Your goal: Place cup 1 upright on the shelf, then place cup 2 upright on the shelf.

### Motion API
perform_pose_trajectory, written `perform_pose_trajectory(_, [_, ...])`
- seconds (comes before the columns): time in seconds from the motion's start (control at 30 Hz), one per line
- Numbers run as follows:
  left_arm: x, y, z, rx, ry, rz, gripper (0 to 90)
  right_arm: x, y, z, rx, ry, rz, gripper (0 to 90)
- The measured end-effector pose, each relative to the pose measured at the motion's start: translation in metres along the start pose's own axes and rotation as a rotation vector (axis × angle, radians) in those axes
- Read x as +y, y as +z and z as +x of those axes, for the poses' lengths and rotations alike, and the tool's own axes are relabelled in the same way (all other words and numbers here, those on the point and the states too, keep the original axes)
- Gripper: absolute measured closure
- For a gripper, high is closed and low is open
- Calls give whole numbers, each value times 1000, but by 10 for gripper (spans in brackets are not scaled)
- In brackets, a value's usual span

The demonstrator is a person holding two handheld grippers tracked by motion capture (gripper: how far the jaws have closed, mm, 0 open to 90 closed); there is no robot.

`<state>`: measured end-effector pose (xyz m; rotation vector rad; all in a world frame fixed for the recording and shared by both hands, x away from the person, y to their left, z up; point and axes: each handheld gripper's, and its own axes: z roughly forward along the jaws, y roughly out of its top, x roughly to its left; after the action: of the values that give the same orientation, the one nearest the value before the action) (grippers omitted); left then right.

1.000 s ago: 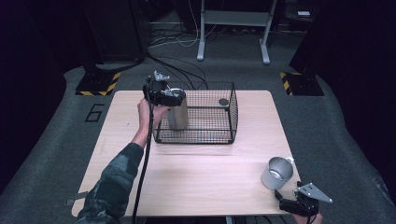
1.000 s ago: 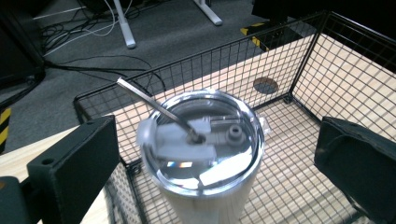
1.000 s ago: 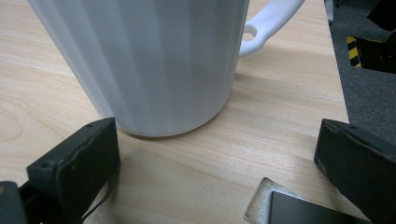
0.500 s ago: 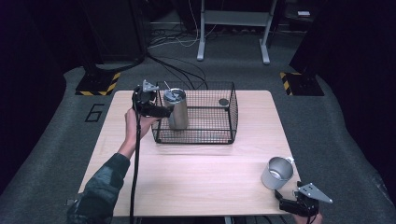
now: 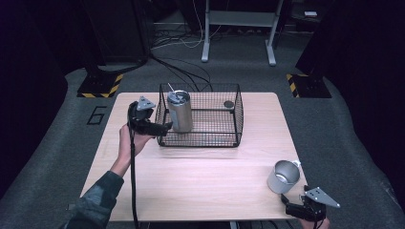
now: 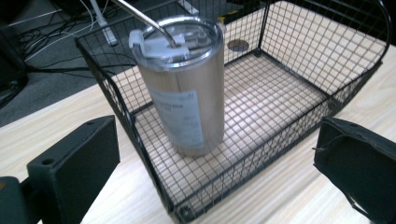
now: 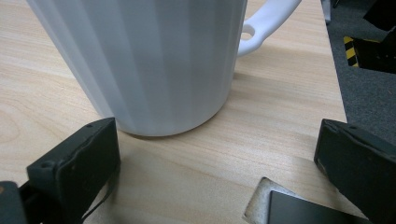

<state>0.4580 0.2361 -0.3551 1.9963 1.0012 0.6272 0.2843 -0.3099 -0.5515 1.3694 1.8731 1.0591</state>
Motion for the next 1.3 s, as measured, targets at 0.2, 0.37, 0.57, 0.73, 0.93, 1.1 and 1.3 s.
perform_pose_trajectory(0.2, [-18, -9, 1, -14, -17, -1, 1, 0, 0, 0, -1, 3, 1, 0])
perform_pose_trajectory(0.37, [-36, -15, -1, -22, -20, 9, 1, 0, 0, 0, 0, 0, 0, 0])
perform_pose_trajectory(0.57, [-60, -20, -2, -24, -30, 25, 1, 0, 0, 0, 0, 2, 1, 0])
perform_pose_trajectory(0.73, [-85, -20, -4, -25, -46, 51, 1, 0, 0, 0, -1, 2, 1, 0])
perform_pose_trajectory(0.93, [-132, -5, -1, -25, -114, 119, 0, 0, 0, 0, 0, -1, 2, 0])
perform_pose_trajectory(1.1, [-158, 5, 0, -16, -135, 159, 0, 0, 0, 0, -1, 0, 5, 0])
perform_pose_trajectory(1.3, [-180, 16, -2, 24, -151, 171, 0, 0, 0, 0, -5, 3, 1, 0])
